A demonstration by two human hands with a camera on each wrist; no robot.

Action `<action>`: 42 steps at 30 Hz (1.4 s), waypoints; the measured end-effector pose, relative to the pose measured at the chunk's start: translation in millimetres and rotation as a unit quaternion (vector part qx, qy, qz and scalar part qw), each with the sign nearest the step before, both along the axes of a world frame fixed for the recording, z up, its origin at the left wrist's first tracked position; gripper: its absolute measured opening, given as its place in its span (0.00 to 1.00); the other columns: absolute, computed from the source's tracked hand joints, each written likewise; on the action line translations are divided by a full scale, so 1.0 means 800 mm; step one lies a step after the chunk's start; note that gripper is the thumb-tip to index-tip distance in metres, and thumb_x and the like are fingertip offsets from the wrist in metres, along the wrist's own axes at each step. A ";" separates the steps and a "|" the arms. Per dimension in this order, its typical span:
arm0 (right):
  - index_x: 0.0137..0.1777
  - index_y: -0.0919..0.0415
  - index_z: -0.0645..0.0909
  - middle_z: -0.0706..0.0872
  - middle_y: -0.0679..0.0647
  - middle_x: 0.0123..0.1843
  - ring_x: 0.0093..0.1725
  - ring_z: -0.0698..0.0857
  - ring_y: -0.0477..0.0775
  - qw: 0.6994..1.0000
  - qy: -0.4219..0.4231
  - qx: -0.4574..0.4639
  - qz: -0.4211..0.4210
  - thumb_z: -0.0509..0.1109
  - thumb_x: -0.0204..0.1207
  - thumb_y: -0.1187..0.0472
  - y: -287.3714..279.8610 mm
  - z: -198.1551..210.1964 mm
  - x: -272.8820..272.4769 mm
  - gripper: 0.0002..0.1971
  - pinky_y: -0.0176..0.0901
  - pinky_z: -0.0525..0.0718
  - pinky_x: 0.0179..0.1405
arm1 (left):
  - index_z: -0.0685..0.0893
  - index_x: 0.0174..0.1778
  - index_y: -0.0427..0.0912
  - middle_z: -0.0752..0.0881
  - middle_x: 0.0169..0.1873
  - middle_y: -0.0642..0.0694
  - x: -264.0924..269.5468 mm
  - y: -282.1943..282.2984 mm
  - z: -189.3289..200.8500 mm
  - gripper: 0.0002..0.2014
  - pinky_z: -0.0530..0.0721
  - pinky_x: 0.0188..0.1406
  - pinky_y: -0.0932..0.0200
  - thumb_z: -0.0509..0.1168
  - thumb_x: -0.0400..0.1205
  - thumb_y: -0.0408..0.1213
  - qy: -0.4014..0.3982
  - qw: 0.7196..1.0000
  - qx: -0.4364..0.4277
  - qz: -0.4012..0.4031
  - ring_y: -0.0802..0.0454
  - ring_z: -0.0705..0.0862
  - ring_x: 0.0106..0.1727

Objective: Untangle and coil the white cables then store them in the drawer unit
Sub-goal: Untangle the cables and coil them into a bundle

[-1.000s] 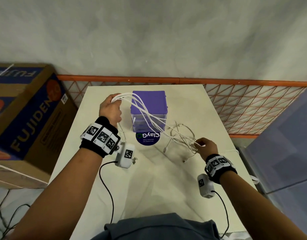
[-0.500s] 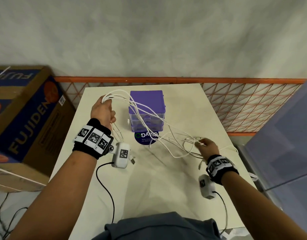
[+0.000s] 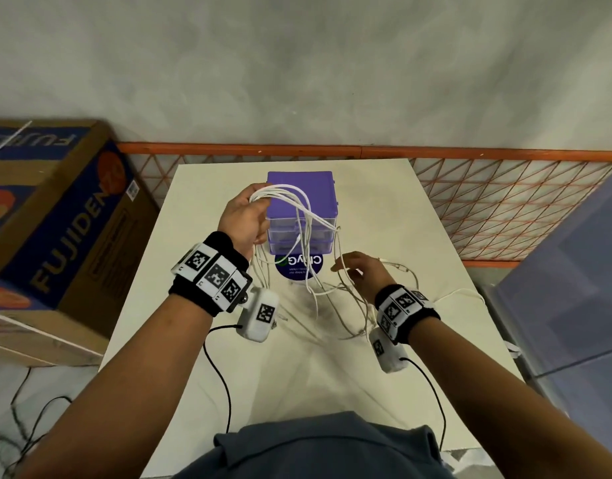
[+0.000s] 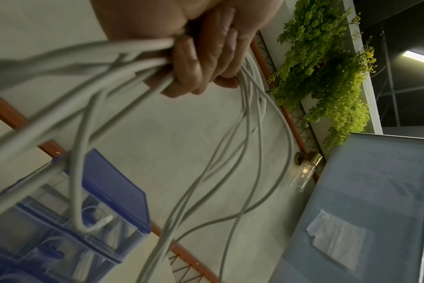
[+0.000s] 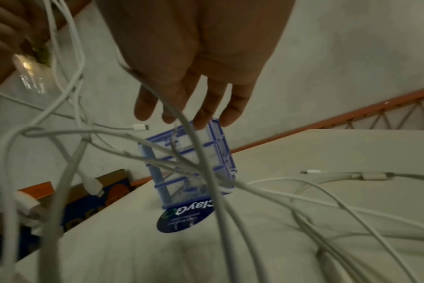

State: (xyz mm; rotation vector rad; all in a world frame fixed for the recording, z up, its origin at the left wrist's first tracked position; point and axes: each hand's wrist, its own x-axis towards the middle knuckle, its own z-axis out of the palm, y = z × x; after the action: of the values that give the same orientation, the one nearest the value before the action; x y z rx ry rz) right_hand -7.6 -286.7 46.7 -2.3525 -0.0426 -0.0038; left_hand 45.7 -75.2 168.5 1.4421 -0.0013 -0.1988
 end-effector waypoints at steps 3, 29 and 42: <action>0.43 0.64 0.89 0.82 0.54 0.46 0.45 0.83 0.40 0.998 -0.024 0.050 0.021 0.60 0.65 0.77 0.012 0.010 -0.007 0.17 0.19 0.72 0.42 | 0.78 0.40 0.49 0.63 0.12 0.58 0.004 0.004 -0.001 0.16 0.55 0.13 0.73 0.50 0.83 0.27 0.001 1.000 0.001 0.012 0.61 0.57 0.12; 0.41 0.59 0.76 0.78 0.51 0.27 0.30 0.78 0.56 0.965 0.057 0.136 -0.215 0.58 0.80 0.64 -0.020 -0.033 -0.024 0.07 0.43 0.78 0.36 | 0.77 0.37 0.50 0.66 0.08 0.58 0.018 0.024 -0.025 0.14 0.53 0.14 0.76 0.52 0.83 0.30 0.065 0.984 -0.004 0.165 0.62 0.59 0.09; 0.44 0.62 0.79 0.79 0.57 0.35 0.19 0.79 0.49 0.905 0.225 0.310 -0.182 0.62 0.79 0.62 0.020 -0.027 -0.016 0.06 0.35 0.80 0.19 | 0.77 0.36 0.50 0.63 0.10 0.57 -0.007 -0.010 -0.027 0.15 0.51 0.13 0.71 0.52 0.83 0.30 0.073 0.994 -0.032 0.076 0.62 0.56 0.12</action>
State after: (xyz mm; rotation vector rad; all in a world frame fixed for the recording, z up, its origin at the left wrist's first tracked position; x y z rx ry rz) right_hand -20.2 -270.5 25.2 -1.6435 0.5479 0.2994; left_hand 39.8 -83.4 147.3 1.3553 0.2194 -0.1762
